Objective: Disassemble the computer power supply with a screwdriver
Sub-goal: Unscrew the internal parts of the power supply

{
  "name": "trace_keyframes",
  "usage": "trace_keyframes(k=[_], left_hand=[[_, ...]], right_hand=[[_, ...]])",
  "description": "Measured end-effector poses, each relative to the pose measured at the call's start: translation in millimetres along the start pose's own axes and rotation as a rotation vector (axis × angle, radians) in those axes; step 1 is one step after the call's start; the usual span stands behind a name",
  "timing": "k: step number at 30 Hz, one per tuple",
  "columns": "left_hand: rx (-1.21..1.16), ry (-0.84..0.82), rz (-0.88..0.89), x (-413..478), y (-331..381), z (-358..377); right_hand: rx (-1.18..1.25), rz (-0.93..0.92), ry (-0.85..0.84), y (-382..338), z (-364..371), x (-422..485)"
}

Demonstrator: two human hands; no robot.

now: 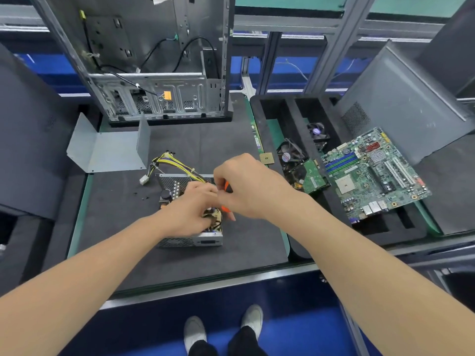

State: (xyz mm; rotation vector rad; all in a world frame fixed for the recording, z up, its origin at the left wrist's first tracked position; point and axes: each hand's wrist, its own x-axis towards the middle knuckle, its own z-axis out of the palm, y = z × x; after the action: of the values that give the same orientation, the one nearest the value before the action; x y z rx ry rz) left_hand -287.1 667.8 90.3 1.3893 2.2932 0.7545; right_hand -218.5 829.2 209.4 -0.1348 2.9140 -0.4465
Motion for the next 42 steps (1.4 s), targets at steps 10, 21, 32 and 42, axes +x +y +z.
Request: trace_keyframes(k=[10,21,32,42], left_hand=[[-0.020,-0.018,-0.052,-0.8,0.1,0.4],[-0.034,0.023,-0.036,-3.4,-1.3,1.0],[-0.056,0.046,-0.002,-2.7,-4.1,0.4],[-0.036,0.060,0.012,-1.5,-5.6,1.0]], right_hand=[[-0.009,0.004,-0.003,-3.4,-0.1,0.6],[-0.022,0.012,-0.032,-5.3,-2.2,4.9],[-0.031,-0.024,-0.043,-6.2,-2.3,5.6],[-0.068,-0.066,-0.084,-8.0,-0.6,8.2]])
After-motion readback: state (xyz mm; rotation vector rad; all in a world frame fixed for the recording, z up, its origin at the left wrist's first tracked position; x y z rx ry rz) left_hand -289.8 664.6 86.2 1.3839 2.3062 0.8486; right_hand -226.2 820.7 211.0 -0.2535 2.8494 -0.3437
